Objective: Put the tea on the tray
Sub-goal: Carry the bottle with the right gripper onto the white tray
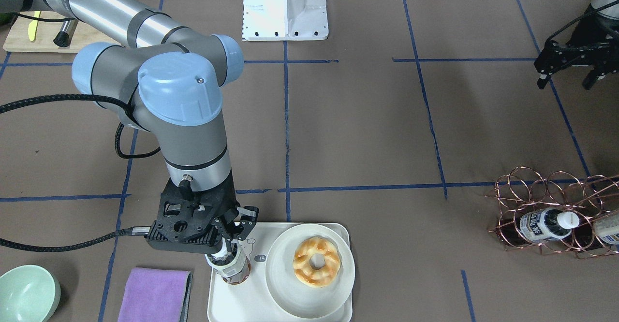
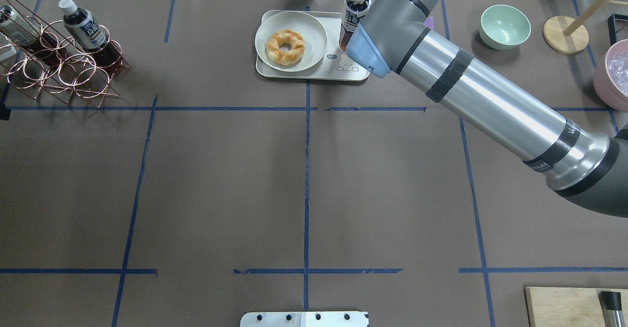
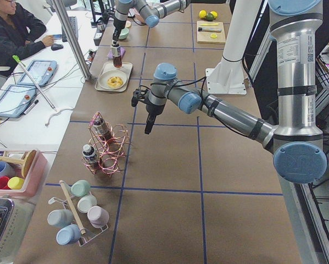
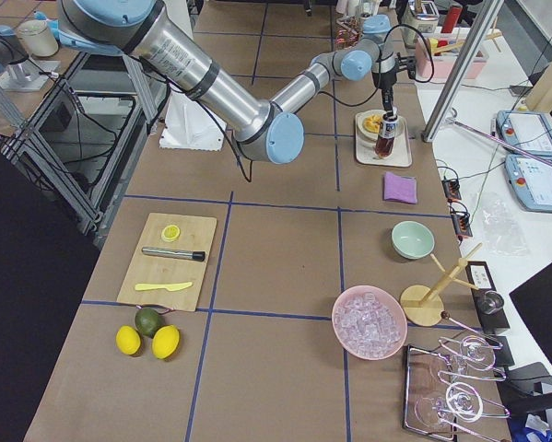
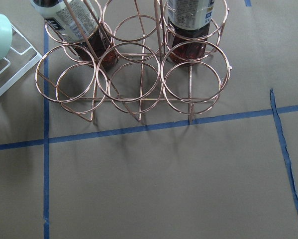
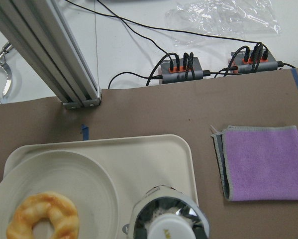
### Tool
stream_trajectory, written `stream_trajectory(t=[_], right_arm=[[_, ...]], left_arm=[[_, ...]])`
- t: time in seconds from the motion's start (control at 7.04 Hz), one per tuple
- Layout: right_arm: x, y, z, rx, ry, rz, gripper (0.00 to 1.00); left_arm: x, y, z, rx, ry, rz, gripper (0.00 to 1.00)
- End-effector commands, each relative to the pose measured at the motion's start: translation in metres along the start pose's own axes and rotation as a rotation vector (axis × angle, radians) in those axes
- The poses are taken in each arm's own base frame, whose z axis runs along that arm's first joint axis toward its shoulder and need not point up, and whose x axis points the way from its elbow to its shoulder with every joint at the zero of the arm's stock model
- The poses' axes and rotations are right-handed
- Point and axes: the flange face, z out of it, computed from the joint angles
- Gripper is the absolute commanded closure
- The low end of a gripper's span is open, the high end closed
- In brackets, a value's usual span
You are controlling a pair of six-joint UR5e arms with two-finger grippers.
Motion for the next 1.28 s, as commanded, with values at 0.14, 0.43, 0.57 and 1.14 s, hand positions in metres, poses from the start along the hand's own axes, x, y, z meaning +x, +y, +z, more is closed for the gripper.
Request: stream_trajectory(t=[0.14,0.43,0.57,1.14], right_arm=[[0.0014,0.0,0.0042,-0.006,0.005,0.002,0.94],[0.0012,0.0004,0.0042,-0.01,0.003,0.0,0.71],[0.0016,0.0021,0.0093,-0.017,0.01,-0.009,0.5],[0.0012,-0.0013,0.0038,-0.017,0.0,-0.057,0.01]], left_arm=[[0.0002,-0.0001,-0.0006,0.001,0.001,0.0,0.0],[-0.0007,-0.0001,0.0007,-0.001,-0.001,-0.001,0.0],[-0.0011,0.0,0.0014,-0.002,-0.002,-0.002,0.0],[-0.0014,-0.0005,0.0024,-0.003,-0.002,-0.003,0.0]])
